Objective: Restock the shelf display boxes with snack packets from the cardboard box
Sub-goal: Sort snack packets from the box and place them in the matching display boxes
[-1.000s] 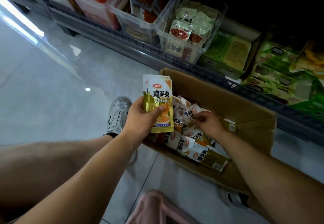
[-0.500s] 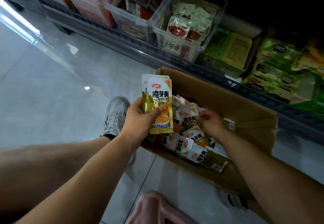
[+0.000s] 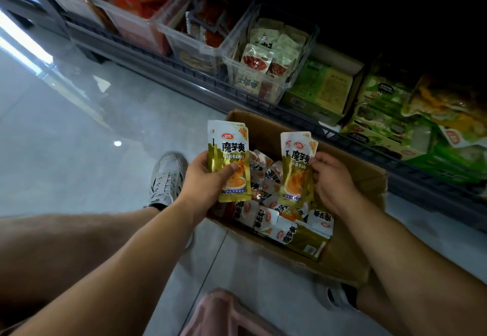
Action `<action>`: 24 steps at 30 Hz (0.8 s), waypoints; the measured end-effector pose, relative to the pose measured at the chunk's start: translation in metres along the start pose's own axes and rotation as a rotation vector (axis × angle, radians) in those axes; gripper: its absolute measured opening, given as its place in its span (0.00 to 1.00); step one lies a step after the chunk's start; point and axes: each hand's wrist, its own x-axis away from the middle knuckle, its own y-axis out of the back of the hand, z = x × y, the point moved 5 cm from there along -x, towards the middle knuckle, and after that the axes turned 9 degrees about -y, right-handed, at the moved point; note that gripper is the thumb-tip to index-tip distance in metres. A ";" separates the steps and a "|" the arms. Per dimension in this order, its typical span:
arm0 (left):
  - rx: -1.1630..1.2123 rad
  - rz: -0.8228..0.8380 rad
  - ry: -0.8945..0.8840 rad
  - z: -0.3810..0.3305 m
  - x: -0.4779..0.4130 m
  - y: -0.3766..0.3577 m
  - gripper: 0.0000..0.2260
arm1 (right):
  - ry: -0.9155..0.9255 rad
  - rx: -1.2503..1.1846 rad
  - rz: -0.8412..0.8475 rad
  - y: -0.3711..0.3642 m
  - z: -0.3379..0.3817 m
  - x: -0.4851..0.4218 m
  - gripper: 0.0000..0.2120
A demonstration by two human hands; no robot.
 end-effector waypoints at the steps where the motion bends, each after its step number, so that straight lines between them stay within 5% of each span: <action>1: 0.004 0.006 0.000 0.000 0.001 -0.001 0.14 | -0.071 -0.134 0.088 -0.005 -0.002 0.004 0.09; 7: 0.024 0.049 0.010 0.001 0.007 -0.010 0.14 | -0.210 -0.190 0.434 -0.043 -0.009 0.035 0.10; 13: 0.149 0.151 0.005 -0.007 0.012 -0.024 0.11 | -0.045 -0.035 0.356 -0.055 0.013 0.048 0.17; 19: 0.163 0.285 -0.052 -0.041 0.027 -0.061 0.16 | 0.067 -0.047 0.157 -0.045 0.049 0.077 0.09; 24: 0.167 0.321 -0.133 -0.092 0.041 -0.096 0.15 | 0.090 -0.161 0.257 -0.016 0.093 0.118 0.14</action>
